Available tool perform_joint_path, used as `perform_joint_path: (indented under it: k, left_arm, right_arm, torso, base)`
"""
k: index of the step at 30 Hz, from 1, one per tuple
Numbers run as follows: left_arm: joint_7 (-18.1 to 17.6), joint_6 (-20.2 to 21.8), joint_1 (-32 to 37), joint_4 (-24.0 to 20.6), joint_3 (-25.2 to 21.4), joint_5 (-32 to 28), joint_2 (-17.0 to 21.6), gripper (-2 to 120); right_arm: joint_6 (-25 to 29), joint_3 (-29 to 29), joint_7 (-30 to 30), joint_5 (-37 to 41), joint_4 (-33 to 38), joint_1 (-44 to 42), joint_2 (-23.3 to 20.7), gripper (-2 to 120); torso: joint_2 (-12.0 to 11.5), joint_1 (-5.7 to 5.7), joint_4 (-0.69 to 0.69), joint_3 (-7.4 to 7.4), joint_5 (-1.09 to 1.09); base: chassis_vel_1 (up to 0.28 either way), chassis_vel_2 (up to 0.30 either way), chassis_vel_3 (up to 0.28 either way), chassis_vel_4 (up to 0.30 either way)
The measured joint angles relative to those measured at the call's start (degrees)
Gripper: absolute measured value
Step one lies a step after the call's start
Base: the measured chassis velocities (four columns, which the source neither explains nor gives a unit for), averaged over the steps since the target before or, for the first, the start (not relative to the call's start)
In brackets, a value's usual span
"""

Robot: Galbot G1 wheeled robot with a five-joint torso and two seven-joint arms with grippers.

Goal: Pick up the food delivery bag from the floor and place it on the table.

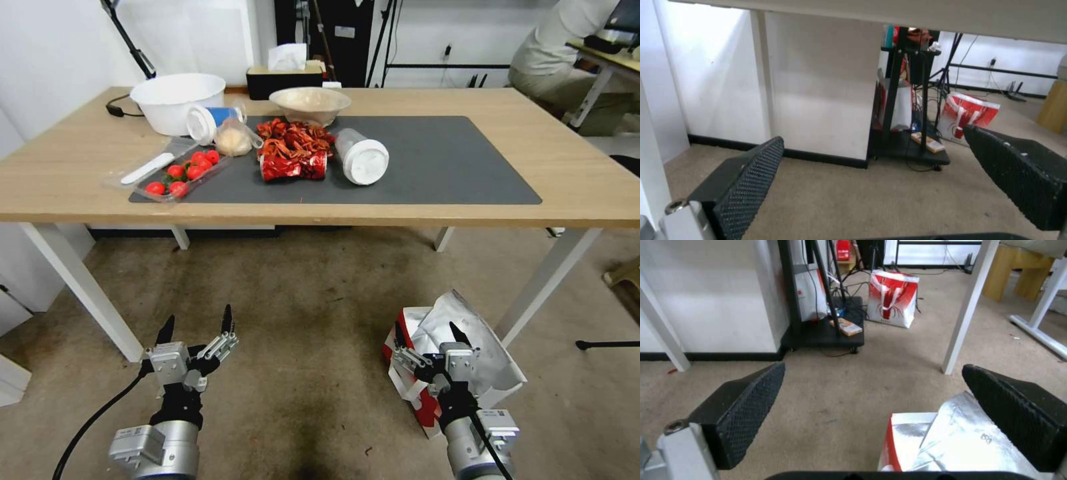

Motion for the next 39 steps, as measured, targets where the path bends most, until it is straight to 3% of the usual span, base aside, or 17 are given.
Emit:
perform_joint_path:
  k: [39]
  left_arm:
    - [0.12,0.13,-0.72,1.81,0.0,-0.44,0.03,100]
  right_arm:
    - [0.33,0.44,0.08,-0.45,-2.26,0.85,0.52,100]
  torso:
    - [-9.01,-2.85,0.0,-6.16,0.0]
  base:
    - [0.0,0.0,0.0,0.0]
